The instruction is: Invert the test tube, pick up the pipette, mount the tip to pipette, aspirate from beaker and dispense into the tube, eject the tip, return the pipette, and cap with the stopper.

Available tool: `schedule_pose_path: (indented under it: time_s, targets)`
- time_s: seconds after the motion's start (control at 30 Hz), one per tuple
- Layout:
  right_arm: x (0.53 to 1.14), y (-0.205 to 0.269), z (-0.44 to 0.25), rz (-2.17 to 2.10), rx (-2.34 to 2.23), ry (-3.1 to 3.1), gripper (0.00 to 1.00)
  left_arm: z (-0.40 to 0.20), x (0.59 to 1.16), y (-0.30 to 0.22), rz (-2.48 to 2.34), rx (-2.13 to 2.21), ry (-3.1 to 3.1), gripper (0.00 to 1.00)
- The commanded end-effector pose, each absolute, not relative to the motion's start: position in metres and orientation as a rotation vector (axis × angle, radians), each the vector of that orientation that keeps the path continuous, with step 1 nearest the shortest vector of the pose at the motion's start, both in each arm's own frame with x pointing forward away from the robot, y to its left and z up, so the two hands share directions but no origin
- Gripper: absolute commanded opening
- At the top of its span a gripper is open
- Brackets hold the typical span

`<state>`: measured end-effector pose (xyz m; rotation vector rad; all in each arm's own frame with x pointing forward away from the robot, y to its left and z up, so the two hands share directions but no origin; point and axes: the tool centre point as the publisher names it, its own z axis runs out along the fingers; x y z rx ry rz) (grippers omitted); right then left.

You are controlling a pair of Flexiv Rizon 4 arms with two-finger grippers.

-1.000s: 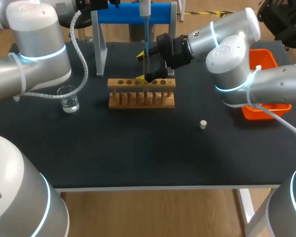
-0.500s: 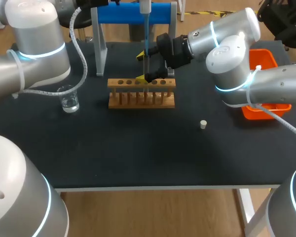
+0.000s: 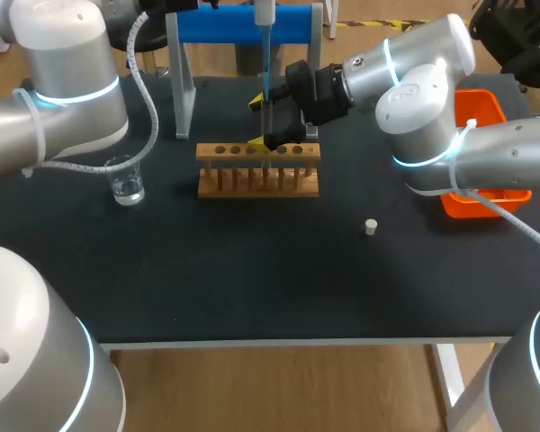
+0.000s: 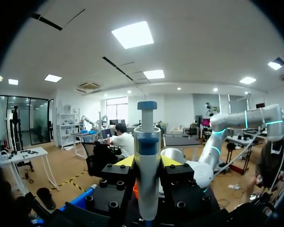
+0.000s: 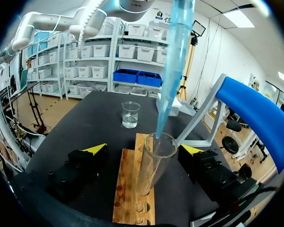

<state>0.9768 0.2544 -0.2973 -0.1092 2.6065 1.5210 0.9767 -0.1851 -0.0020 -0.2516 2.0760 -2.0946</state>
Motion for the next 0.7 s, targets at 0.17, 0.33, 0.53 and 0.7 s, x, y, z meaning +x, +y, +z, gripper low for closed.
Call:
schedule_pose_path:
  time_s: [0.17,0.33,0.53,0.7]
  targets:
    - [0.977,0.254,-0.297,1.52,-0.11,2.608,1.0,-0.007,0.98,-0.185,-2.104,-0.253,2.077,0.0]
    - [0.977,0.254,-0.297,1.52,-0.11,2.608,1.0,-0.01,0.981,-0.185,-2.109,-0.259,2.077,0.0]
    - [0.977,0.254,-0.297,1.52,-0.11,2.608,1.0,-0.014,0.981,-0.183,-2.112,-0.269,2.076,0.0]
    - [0.977,0.254,-0.297,1.52,-0.11,2.608,1.0,-0.017,0.981,-0.183,-2.117,-0.277,2.074,0.0]
